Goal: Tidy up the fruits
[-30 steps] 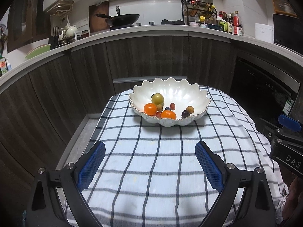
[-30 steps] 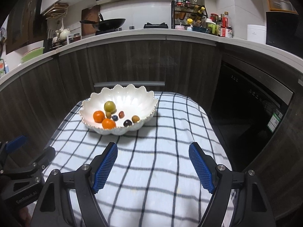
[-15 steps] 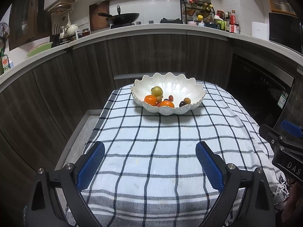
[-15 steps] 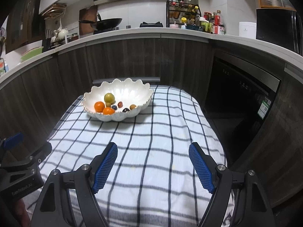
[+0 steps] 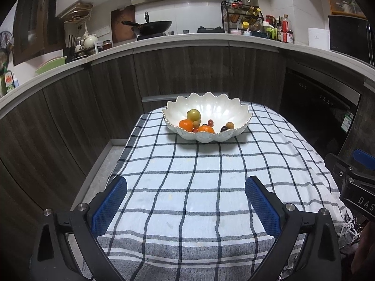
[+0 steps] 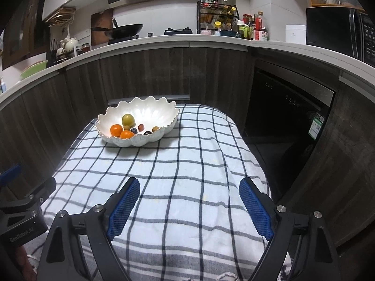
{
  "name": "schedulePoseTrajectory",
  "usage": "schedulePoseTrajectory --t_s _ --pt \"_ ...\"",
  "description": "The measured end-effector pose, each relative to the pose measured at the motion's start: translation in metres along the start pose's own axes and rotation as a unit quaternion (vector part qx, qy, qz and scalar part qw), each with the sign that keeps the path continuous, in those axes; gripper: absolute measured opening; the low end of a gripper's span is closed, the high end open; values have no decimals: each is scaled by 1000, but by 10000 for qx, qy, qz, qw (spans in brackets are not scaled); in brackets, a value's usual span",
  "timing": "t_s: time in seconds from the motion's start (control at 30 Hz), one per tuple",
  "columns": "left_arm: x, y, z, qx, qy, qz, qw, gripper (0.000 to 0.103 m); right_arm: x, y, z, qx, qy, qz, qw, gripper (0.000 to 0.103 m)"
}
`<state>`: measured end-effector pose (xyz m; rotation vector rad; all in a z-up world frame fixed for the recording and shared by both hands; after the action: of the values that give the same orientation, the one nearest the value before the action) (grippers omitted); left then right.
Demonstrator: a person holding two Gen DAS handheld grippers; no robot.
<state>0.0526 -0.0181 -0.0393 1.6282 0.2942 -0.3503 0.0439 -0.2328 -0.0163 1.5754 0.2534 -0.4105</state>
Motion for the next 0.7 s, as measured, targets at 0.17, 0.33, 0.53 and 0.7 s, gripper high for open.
schedulePoseTrajectory --t_s 0.17,0.33,0.53,0.7 --pt "-3 1 -2 -27 17 74 10000 103 -4 0 2 29 -43 41 10000 88" --pt "-6 3 -4 -56 8 134 9999 103 -10 4 1 -15 -57 171 9998 88" --pt "-8 5 -4 -75 -25 185 9998 103 -13 5 1 -24 -67 220 9997 88" --pt "-10 6 -4 -73 -21 216 9997 103 -14 6 1 -7 -75 246 9997 88"
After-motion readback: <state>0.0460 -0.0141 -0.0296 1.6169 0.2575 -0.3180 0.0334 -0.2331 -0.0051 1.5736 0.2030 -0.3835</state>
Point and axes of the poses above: each gripper's, at about its wrist camera, not at the fingertips, and x roughly the way its jaws point, z to its right, y to its top, the point moved 4 cm from there along x, roughly the way its jaws point, and after that the axes turned 12 degrees about z, right-handed, at the moved point
